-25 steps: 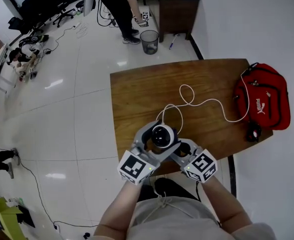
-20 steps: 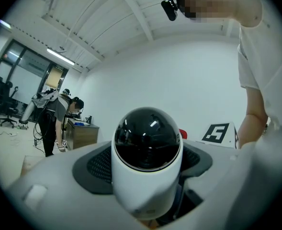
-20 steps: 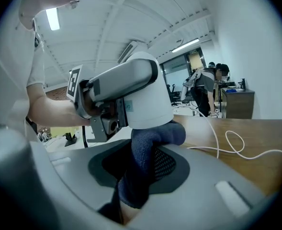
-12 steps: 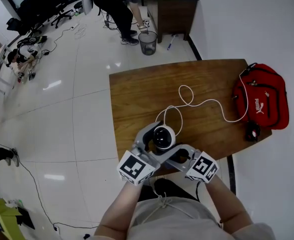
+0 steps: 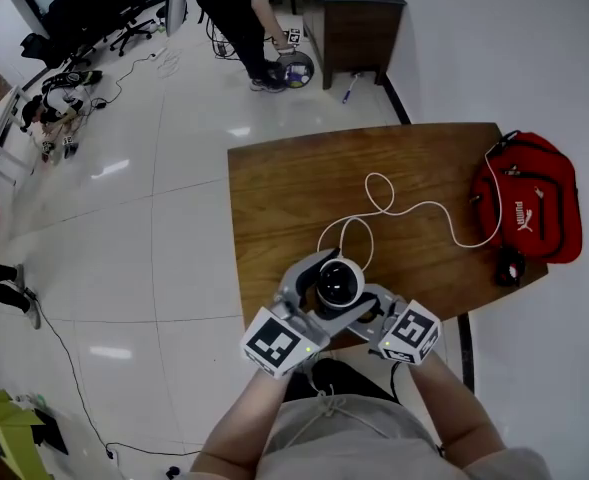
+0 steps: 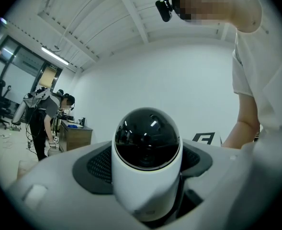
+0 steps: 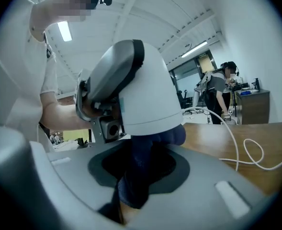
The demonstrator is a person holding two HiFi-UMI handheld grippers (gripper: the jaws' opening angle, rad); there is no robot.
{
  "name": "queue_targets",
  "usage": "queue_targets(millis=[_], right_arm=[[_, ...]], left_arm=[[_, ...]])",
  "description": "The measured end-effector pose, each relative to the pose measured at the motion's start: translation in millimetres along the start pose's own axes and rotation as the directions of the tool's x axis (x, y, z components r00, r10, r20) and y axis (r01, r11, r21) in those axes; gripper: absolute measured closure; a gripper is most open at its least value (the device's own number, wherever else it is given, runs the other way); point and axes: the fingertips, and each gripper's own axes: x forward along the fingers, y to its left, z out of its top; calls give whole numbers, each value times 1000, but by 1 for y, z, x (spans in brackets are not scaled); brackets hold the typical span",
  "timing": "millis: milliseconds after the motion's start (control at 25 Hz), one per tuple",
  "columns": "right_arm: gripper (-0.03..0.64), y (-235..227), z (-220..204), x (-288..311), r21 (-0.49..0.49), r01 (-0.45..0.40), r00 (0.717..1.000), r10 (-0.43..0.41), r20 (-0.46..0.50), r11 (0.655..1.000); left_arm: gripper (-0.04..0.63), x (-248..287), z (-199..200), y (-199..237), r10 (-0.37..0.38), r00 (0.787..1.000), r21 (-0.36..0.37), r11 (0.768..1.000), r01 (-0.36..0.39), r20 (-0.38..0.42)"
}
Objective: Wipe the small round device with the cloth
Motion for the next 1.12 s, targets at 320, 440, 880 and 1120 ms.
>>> queue_targets(millis=[320,440,880,1120], right_arm=[[509,20,-13,-9,7,-125,992,125,-15,992],[508,6,-29,-9,32,-56,995,59,-78,998],[509,-102,-39,-46,161,438,898,-422,-128,884],[508,-129,-28,-37,213,510,860,-500,-104,834]], left_arm=[[216,-8,-9,6,-1,1000,-26,1000,1,-11],[216,-12,-13,11,14,1000,-37,999,-14,-7],[215,-36,-65,34,86,995,-64,994,-89,-54],[215,-31,-131,49,147,975,-61,985,-159,-166]])
